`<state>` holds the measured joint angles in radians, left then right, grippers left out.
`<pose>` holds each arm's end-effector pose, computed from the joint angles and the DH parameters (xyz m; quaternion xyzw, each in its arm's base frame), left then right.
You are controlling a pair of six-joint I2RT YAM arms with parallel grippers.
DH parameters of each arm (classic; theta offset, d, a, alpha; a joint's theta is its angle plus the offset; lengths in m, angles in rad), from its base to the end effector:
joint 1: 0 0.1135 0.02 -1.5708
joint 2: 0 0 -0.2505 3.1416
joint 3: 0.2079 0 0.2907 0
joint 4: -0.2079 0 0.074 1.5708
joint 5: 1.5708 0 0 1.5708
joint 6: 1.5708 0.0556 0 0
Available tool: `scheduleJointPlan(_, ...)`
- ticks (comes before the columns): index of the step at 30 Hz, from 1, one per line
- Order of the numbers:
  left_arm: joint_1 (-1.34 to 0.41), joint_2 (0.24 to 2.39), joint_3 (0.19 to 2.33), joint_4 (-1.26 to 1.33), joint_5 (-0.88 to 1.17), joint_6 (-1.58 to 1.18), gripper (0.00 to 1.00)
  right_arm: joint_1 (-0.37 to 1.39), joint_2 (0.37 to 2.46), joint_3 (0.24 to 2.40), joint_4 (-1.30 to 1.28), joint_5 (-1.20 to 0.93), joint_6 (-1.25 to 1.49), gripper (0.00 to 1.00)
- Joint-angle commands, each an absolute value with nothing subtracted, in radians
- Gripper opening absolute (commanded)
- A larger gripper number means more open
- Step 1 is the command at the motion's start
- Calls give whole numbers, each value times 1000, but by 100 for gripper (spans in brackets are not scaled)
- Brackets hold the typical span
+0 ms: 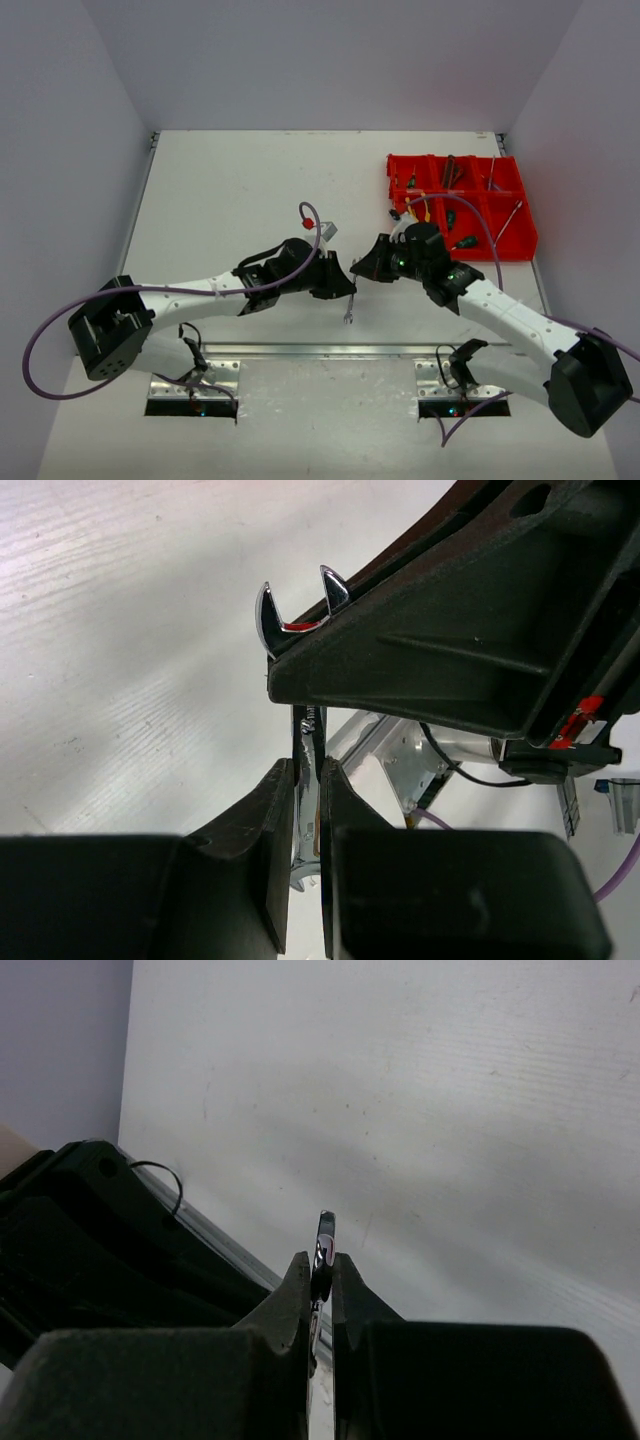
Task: Sort the tools into containers
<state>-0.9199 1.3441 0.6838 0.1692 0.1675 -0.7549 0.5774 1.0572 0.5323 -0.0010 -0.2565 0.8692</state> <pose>0.1979 -0.2751 0.1698 0.1133 0.8483 -0.4286 0.2896 0.2300 0.1667 0.1769 0.0618 0.8596 0.4106 0.2976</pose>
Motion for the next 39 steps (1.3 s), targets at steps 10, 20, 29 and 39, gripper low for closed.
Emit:
scheduleJointPlan(10, -933, 1262, 795, -72, -95, -717, 100, 448, 1001, 660, -148, -115, 730, 0)
scheduleJointPlan(20, -932, 1008, 924, -617, -446, -695, 100, -78, 1102, 978, -426, 311, 404, 0)
scheduleJointPlan(29, -931, 739, 847, -625, -461, -531, 100, -245, 1481, 1271, -362, 488, 378, 0)
scheduleJointPlan(39, -933, 669, 795, -546, -295, -465, 100, -288, 1486, 1101, 35, 563, 319, 0)
